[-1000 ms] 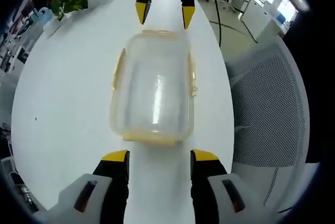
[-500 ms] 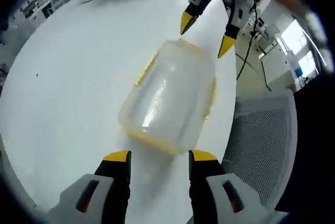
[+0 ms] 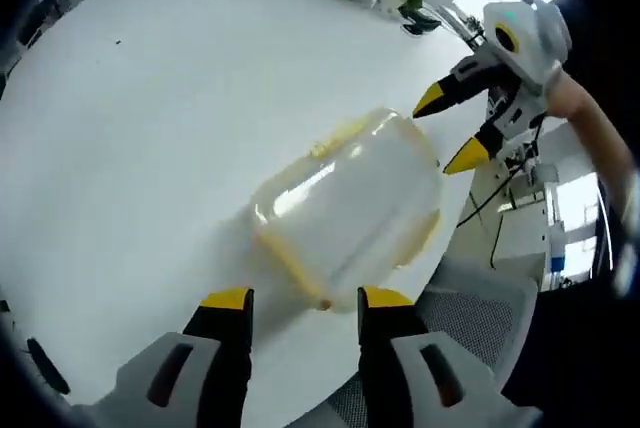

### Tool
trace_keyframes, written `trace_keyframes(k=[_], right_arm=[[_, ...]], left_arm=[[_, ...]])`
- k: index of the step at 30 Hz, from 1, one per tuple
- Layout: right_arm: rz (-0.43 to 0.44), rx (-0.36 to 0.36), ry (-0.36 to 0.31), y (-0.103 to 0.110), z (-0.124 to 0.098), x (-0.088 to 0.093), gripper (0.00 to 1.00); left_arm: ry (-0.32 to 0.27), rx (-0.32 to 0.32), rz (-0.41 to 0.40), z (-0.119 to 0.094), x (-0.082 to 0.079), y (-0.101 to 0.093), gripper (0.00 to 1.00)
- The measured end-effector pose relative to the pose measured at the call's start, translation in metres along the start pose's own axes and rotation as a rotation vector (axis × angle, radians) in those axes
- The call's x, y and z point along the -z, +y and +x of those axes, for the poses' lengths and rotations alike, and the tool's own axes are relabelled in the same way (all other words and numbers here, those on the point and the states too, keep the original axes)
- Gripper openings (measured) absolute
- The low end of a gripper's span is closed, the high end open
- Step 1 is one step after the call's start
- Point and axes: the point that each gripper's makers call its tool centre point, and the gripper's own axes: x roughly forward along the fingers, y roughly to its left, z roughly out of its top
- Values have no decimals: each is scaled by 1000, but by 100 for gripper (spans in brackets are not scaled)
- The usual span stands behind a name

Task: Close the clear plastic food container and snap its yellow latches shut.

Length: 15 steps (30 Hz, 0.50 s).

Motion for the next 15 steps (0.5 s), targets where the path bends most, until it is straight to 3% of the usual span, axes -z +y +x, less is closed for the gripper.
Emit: trace_keyframes(k=[5,15], right_arm=[[123,-6,-32,-2,2,-1,40],[339,-23,-75,-2,6,0,40]], left_arm=[[-53,15,-187,0,-5,8,36],[-76,57,-291,8,-5,5,39]])
